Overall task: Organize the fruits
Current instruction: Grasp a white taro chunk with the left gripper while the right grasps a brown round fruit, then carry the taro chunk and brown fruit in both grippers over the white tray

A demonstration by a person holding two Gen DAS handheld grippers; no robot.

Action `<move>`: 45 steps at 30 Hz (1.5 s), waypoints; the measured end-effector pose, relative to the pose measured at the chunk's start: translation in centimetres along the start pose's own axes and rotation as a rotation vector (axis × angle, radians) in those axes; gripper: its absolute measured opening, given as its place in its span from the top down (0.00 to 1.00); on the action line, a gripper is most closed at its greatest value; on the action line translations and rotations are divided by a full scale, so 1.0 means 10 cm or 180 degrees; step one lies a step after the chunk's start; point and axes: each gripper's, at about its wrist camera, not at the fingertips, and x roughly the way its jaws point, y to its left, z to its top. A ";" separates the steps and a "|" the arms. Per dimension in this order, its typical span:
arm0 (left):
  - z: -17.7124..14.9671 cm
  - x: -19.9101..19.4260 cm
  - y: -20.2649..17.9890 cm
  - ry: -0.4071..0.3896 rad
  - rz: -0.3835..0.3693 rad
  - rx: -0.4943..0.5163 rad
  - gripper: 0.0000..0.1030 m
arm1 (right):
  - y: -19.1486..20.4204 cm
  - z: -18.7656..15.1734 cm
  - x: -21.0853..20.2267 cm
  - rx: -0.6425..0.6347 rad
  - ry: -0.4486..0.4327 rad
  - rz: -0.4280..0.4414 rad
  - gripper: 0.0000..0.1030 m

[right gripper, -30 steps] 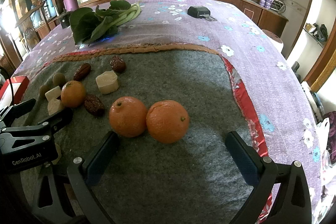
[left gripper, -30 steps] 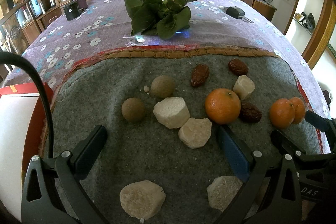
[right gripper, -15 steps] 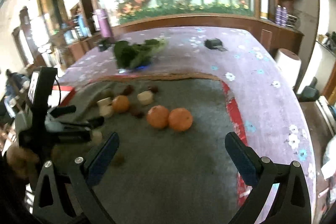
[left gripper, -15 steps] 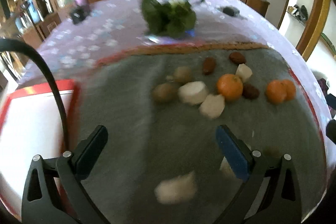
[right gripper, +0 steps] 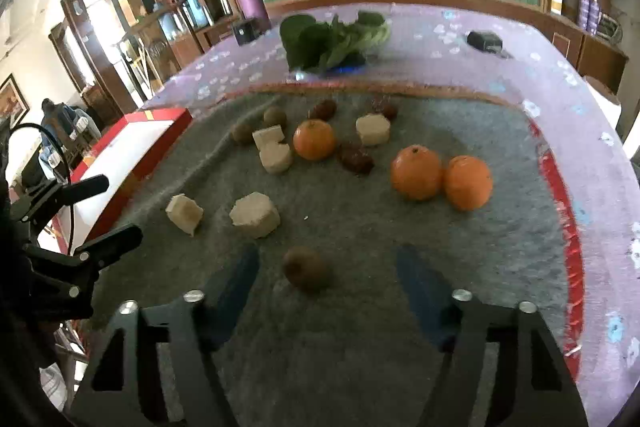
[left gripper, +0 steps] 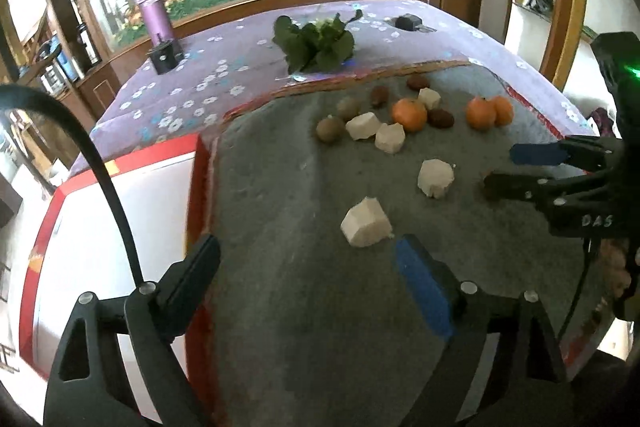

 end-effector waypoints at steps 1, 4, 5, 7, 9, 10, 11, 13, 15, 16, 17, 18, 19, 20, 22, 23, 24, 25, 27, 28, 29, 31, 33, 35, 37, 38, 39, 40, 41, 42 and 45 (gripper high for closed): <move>0.02 0.04 -0.02 0.0015 -0.0011 0.0029 0.13 | 0.01 0.01 0.05 -0.0014 0.0051 -0.0018 0.45; 0.06 0.10 -0.08 0.0069 -0.0116 0.0119 0.16 | 0.06 0.02 0.18 -0.0082 0.0206 -0.0034 0.59; 0.08 0.14 -0.10 0.0115 -0.0133 0.0125 0.20 | 0.09 0.02 0.20 -0.0131 0.0203 -0.0097 0.61; 0.10 0.22 -0.14 0.0245 -0.0224 0.0130 0.28 | 0.12 0.01 0.21 -0.0221 0.0200 -0.0190 0.66; 0.11 0.30 -0.19 0.0335 -0.0305 0.0111 0.36 | 0.12 -0.01 0.21 -0.0285 0.0200 -0.0269 0.74; 0.12 0.33 -0.22 0.0348 -0.0303 0.0125 0.37 | 0.12 -0.02 0.21 -0.0322 0.0195 -0.0304 0.77; 0.13 0.35 -0.24 0.0352 -0.0287 0.0150 0.38 | 0.11 -0.03 0.20 -0.0331 0.0193 -0.0303 0.77; 0.13 0.39 -0.26 0.0354 -0.0283 0.0158 0.45 | 0.08 -0.03 0.19 -0.0305 0.0182 -0.0266 0.77; 0.14 0.41 -0.23 0.0335 -0.0296 0.0123 0.52 | 0.07 -0.04 0.19 -0.0306 0.0160 -0.0246 0.77; 0.14 0.41 -0.22 0.0336 -0.0309 0.0126 0.53 | 0.06 -0.04 0.19 -0.0298 0.0151 -0.0236 0.77; 0.13 0.41 -0.21 0.0336 -0.0327 0.0125 0.53 | 0.06 -0.04 0.19 -0.0289 0.0145 -0.0230 0.77; 0.12 0.41 -0.22 0.0319 -0.0325 0.0134 0.53 | 0.05 -0.04 0.19 -0.0267 0.0143 -0.0217 0.77; 0.11 0.41 -0.22 0.0304 -0.0309 0.0158 0.53 | 0.05 -0.04 0.19 -0.0253 0.0142 -0.0210 0.77; 0.09 0.41 -0.25 0.0273 -0.0269 0.0204 0.53 | 0.04 -0.04 0.18 -0.0236 0.0140 -0.0204 0.77; 0.08 0.40 -0.25 0.0235 -0.0244 0.0226 0.53 | 0.04 -0.03 0.18 -0.0214 0.0134 -0.0204 0.77; 0.07 0.39 -0.24 0.0228 -0.0258 0.0206 0.56 | 0.04 -0.03 0.18 -0.0204 0.0134 -0.0203 0.77; 0.07 0.39 -0.22 0.0221 -0.0261 0.0176 0.60 | 0.04 -0.03 0.18 -0.0182 0.0135 -0.0194 0.77; 0.07 0.38 -0.20 0.0209 -0.0255 0.0156 0.65 | 0.03 -0.03 0.17 -0.0138 0.0135 -0.0163 0.77; 0.07 0.34 -0.16 0.0170 -0.0324 0.0111 0.72 | 0.01 -0.03 0.14 -0.0061 0.0125 -0.0041 0.77; 0.07 0.33 -0.14 0.0154 -0.0369 0.0074 0.72 | 0.02 -0.03 0.12 -0.0041 0.0114 0.0001 0.77; 0.06 0.32 -0.12 0.0154 -0.0385 0.0048 0.72 | 0.03 -0.03 0.11 -0.0034 0.0098 -0.0006 0.77; 0.04 0.31 -0.10 0.0113 -0.0431 -0.0008 0.72 | 0.06 -0.02 0.08 -0.0021 0.0053 0.0002 0.77; 0.03 0.28 -0.07 0.0084 -0.0477 -0.0065 0.72 | 0.10 -0.01 0.03 -0.0009 -0.0006 0.0080 0.77; 0.01 0.24 -0.02 0.0031 -0.0527 -0.0153 0.72 | 0.16 0.02 -0.01 -0.0022 -0.0053 0.0110 0.77; 0.00 0.18 0.03 -0.0008 -0.0530 -0.0211 0.72 | 0.22 0.04 -0.02 -0.0021 -0.0105 0.0141 0.77; -0.01 0.15 0.06 -0.0028 -0.0519 -0.0248 0.72 | 0.24 0.06 -0.03 -0.0009 -0.0119 0.0177 0.77; -0.03 0.11 0.09 -0.0043 -0.0486 -0.0289 0.72 | 0.27 0.07 -0.02 0.0003 -0.0124 0.0225 0.77; -0.04 0.08 0.11 -0.0062 -0.0448 -0.0305 0.72 | 0.32 0.09 -0.01 0.0001 -0.0121 0.0261 0.77; -0.05 0.01 0.14 -0.0114 -0.0359 -0.0322 0.72 | 0.37 0.10 0.00 -0.0018 -0.0117 0.0286 0.77; -0.07 -0.05 0.17 -0.0165 -0.0278 -0.0328 0.72 | 0.44 0.12 0.02 -0.0045 -0.0125 0.0313 0.77; -0.12 -0.30 0.33 -0.0347 0.0089 -0.0399 0.72 | 0.63 0.20 0.08 -0.0073 -0.0160 0.0493 0.77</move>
